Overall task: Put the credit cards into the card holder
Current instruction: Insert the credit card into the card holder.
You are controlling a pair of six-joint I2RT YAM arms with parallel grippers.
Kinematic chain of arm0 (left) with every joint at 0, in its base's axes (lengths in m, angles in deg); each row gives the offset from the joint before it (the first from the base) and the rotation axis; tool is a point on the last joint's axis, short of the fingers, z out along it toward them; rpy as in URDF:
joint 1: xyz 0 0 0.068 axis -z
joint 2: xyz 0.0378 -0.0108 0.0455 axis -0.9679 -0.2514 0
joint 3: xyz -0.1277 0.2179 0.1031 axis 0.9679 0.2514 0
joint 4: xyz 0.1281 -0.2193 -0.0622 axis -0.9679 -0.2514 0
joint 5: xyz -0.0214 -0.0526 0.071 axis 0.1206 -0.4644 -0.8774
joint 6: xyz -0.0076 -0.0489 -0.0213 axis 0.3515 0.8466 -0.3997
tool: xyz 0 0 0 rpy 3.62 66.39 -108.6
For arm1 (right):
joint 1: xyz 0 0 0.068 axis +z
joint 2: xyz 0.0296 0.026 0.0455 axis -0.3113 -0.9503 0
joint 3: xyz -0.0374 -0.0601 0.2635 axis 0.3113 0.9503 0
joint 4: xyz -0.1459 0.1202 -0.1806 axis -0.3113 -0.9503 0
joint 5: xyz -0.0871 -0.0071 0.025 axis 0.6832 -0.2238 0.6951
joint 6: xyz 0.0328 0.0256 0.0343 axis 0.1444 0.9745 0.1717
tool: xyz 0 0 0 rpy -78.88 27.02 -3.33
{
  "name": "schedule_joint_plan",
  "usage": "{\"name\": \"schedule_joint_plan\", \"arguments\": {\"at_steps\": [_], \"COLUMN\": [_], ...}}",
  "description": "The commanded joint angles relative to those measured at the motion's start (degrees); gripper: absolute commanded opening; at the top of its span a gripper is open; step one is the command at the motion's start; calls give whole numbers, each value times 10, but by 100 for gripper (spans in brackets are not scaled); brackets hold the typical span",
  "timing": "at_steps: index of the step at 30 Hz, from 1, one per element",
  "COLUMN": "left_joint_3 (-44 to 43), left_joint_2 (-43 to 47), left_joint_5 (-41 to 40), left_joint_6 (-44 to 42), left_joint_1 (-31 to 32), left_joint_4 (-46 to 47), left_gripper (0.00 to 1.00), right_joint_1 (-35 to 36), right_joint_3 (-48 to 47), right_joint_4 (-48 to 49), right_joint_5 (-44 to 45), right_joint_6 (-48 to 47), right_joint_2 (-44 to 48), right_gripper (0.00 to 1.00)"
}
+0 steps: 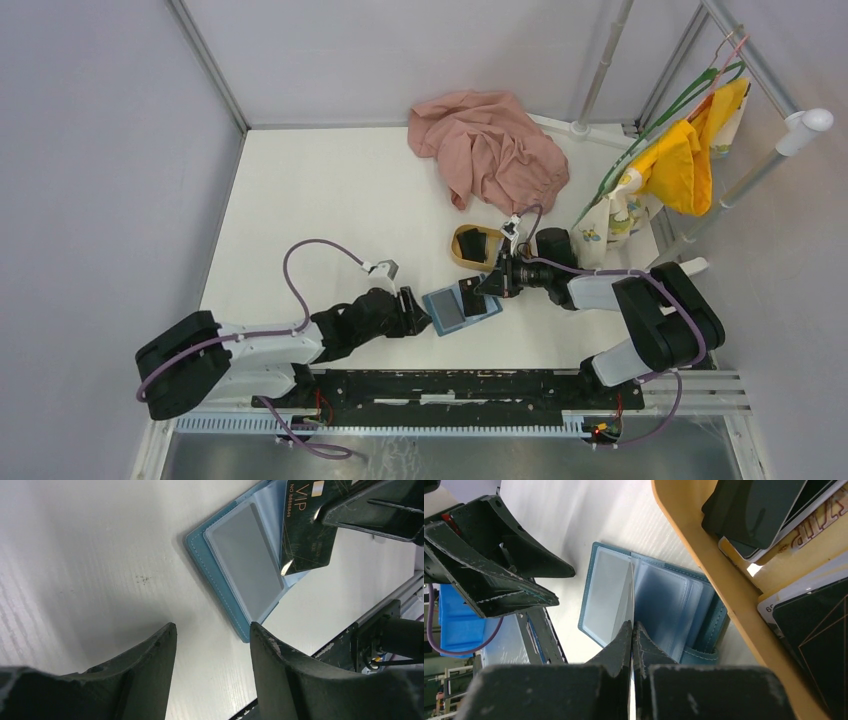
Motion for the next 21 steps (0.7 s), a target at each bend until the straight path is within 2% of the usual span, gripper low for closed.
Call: {"name": "schedule_joint_plan", "arguments": {"at_steps": [1,11,21], "left_joint_3": [-42,-83,-113], "left_joint_2": [-43,-91,-139], "left_joint_5": [-45,-86,-84], "left_joint_6": [41,35,30], "left_joint_1": [14,21,25], "left_joint_4": [28,-29,-36], "left_gripper": [61,61,59], "right_joint_1": [3,1,5], "right_joint_3": [-16,-20,-18], "right_joint_4": [2,27,32], "right_joint_5": [23,-22,-16], "right_joint_6": [6,29,39], "right_joint_2": [-2,38,0], "right_gripper": [0,0,0]}}
